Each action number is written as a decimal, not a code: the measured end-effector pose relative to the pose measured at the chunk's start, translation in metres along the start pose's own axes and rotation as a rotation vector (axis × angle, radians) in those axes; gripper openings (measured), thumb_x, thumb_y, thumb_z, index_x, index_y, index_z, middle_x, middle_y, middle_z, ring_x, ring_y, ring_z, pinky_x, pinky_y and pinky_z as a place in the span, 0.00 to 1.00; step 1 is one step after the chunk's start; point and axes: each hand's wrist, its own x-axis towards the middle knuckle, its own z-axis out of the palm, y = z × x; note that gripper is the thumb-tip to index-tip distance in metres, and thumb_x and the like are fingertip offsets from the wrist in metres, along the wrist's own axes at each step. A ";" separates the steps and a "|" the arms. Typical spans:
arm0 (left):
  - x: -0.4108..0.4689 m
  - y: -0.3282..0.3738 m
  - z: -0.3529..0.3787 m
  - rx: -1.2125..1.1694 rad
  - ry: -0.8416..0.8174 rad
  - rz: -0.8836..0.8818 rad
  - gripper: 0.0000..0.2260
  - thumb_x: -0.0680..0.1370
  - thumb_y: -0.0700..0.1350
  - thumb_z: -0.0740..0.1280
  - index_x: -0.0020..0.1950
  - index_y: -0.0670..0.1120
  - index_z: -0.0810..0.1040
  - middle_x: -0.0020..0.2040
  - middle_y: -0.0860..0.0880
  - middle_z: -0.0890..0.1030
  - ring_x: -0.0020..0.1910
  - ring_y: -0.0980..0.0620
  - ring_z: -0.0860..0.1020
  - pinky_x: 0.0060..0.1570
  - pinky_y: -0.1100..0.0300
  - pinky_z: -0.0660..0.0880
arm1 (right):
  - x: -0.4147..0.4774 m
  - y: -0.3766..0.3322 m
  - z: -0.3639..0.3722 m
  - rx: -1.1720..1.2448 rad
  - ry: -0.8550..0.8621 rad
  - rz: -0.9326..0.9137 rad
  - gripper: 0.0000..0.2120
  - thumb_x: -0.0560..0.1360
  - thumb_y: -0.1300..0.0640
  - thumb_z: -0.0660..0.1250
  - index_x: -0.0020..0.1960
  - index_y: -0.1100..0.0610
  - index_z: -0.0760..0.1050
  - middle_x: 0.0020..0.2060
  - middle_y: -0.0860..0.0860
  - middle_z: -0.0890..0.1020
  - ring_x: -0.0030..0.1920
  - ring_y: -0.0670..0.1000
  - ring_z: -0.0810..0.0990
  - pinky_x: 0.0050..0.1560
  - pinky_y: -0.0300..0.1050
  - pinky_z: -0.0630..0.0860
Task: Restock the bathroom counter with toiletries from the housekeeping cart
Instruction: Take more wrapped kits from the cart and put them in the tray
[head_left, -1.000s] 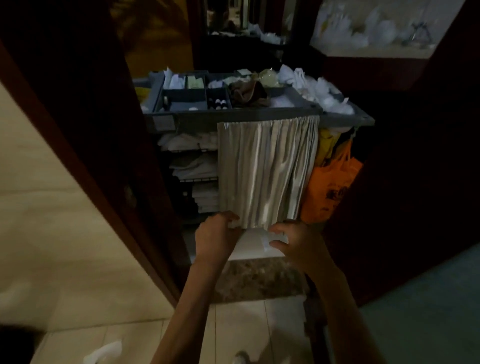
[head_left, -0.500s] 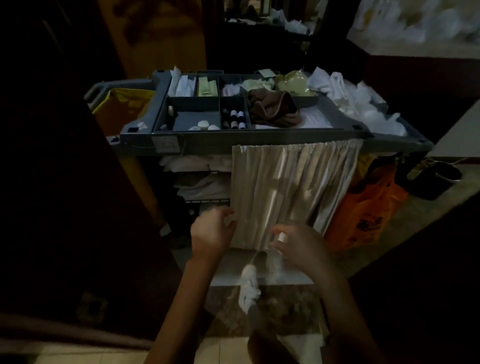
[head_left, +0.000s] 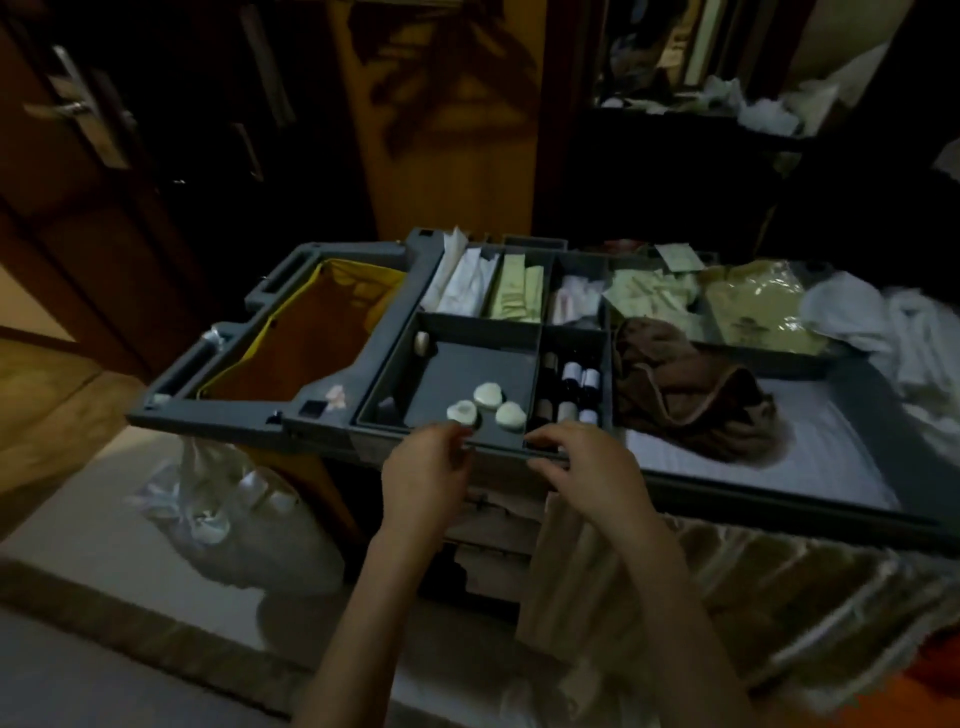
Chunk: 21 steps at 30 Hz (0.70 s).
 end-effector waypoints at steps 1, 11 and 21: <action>0.013 0.001 0.003 0.009 0.003 -0.007 0.10 0.77 0.47 0.67 0.58 0.52 0.79 0.53 0.51 0.81 0.52 0.50 0.79 0.50 0.53 0.77 | 0.014 0.003 -0.001 0.000 -0.003 -0.005 0.14 0.77 0.51 0.68 0.62 0.48 0.77 0.58 0.46 0.80 0.57 0.50 0.77 0.54 0.47 0.76; 0.116 -0.001 0.028 0.001 -0.025 -0.054 0.12 0.78 0.49 0.67 0.61 0.51 0.78 0.55 0.52 0.80 0.55 0.53 0.78 0.50 0.58 0.73 | 0.107 0.035 -0.004 0.044 0.001 0.004 0.14 0.77 0.50 0.68 0.62 0.48 0.77 0.58 0.46 0.79 0.58 0.49 0.76 0.56 0.45 0.75; 0.142 -0.044 0.023 -0.036 0.073 -0.133 0.12 0.77 0.46 0.68 0.60 0.49 0.80 0.54 0.50 0.82 0.52 0.52 0.80 0.45 0.63 0.72 | 0.174 0.010 0.023 0.147 -0.085 -0.054 0.13 0.78 0.51 0.66 0.63 0.49 0.77 0.60 0.46 0.78 0.59 0.47 0.76 0.60 0.43 0.74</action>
